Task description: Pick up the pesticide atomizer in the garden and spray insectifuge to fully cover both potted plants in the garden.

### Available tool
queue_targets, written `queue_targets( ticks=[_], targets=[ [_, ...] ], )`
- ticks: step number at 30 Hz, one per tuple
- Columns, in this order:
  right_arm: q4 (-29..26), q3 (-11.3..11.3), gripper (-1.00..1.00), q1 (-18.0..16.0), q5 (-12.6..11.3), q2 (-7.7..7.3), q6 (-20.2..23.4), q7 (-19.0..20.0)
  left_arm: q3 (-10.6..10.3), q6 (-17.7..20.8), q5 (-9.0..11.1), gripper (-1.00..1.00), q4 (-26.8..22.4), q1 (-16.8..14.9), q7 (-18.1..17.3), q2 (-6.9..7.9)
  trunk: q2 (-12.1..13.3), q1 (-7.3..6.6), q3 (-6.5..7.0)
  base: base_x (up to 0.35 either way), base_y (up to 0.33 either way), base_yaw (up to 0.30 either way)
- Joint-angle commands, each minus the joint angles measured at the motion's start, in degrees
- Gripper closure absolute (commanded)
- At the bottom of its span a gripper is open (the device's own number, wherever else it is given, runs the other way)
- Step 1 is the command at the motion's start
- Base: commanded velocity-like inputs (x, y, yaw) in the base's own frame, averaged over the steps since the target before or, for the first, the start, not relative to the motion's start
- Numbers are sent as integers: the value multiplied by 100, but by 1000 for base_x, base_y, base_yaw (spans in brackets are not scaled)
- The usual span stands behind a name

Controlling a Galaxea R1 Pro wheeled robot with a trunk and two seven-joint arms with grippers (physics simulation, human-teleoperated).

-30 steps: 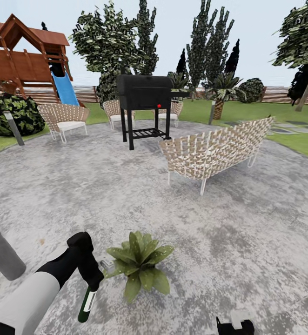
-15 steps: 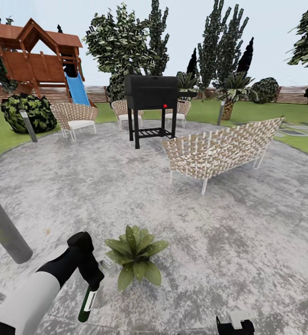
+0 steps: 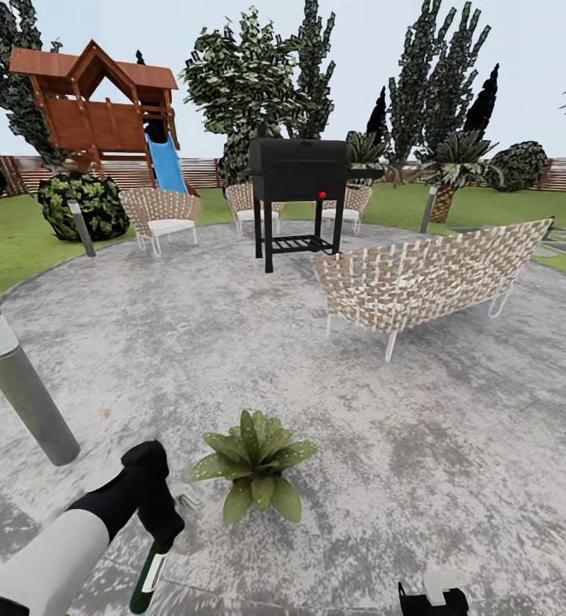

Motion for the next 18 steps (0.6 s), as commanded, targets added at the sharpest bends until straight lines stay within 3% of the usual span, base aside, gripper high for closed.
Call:
queue_targets(
  ticks=[1,4,7,9,12,18],
  targets=[
    [8,-40,-100,-4,61,0,-18,-22,-18,37,-43,100,112,5,-44,-43,-3,-1,-5,0,0,0],
    [8,-38,-100,-4,61,-1,-19,-17,-12,31,-43,100,179,16,25,-159,-3,-1,-5,0,0,0],
    [8,-38,-100,-4,61,-1,-18,-17,35,31,-2,100,394,18,650,-421,-3,-1,-5,0,0,0],
    [8,-39,-100,-4,61,-1,-18,-17,251,19,156,100,457,18,749,-399,-3,-1,-5,0,0,0],
    [2,-45,-100,-4,57,4,-18,-17,628,-15,235,100,480,24,906,-338,-3,-1,-5,0,0,0],
    [-10,-44,-100,-4,50,11,-18,-33,734,-23,264,100,514,26,1151,-377,-3,-1,-5,0,0,124]
  ],
)
